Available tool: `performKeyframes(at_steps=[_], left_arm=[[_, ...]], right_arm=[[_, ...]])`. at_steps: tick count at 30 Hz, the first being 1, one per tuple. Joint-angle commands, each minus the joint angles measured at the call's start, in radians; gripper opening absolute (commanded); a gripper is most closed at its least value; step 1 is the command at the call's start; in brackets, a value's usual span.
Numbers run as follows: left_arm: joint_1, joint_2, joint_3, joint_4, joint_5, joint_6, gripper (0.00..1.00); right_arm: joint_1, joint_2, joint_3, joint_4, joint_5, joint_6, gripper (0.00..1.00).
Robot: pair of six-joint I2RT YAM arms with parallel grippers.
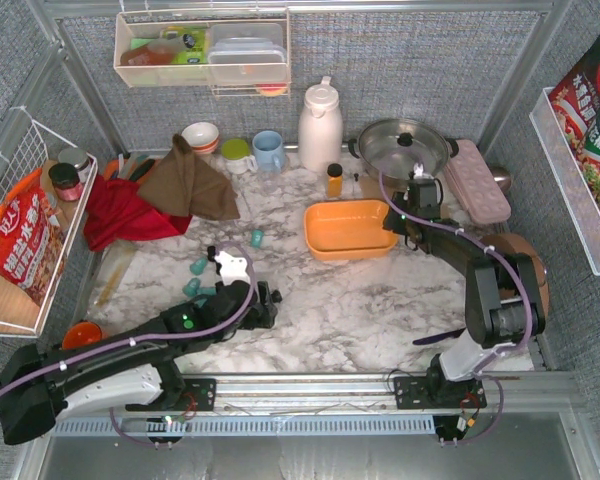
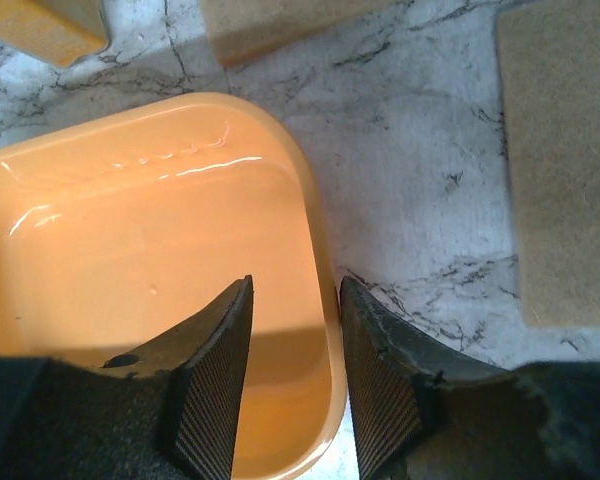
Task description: Mix the coffee capsules in the storage basket
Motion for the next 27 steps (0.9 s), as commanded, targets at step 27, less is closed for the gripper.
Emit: performKeyframes(at_steps=[27], left_arm=[[-0.002, -0.038, -0.023, -0.012, -0.010, -0.036, 0.82]], right_arm=[[0.061, 0.121, 0.014, 0.141, 0.147, 0.192, 0.36]])
